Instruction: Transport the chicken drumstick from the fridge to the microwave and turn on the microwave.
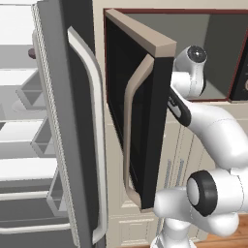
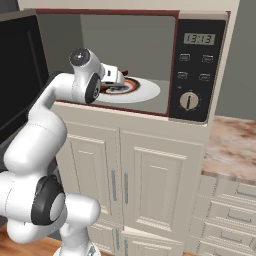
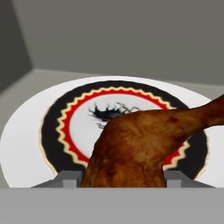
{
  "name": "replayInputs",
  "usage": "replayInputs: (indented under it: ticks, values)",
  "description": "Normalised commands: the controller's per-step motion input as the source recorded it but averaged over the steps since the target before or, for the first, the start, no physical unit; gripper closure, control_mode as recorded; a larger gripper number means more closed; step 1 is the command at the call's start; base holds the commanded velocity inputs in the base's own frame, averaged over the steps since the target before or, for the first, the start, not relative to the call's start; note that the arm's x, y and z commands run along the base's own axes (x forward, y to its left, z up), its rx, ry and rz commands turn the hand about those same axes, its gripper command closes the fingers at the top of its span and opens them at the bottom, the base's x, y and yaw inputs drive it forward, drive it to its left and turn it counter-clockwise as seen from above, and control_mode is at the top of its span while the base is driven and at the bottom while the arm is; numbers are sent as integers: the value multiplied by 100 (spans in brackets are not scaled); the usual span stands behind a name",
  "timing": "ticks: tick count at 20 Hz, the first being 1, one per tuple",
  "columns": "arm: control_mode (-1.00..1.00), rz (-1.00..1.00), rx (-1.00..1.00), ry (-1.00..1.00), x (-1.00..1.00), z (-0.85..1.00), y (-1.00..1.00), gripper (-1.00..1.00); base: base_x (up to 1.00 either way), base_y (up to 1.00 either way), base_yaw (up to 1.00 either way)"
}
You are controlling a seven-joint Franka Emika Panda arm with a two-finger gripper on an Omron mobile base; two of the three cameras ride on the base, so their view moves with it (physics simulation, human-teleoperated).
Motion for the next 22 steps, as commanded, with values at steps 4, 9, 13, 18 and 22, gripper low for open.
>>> replayInputs:
  ticks: [4,9,13,18,22]
  values:
    - [-100,0,0,0,16,0,-2,100,0,0,0]
    - [-100,0,0,0,23,-1,-1,100,0,0,0]
    - [-100,0,0,0,14,-6,0,100,0,0,0]
    - [-100,0,0,0,13,-12,0,100,0,0,0]
    - [-100,0,1,0,15,-9,-1,100,0,0,0]
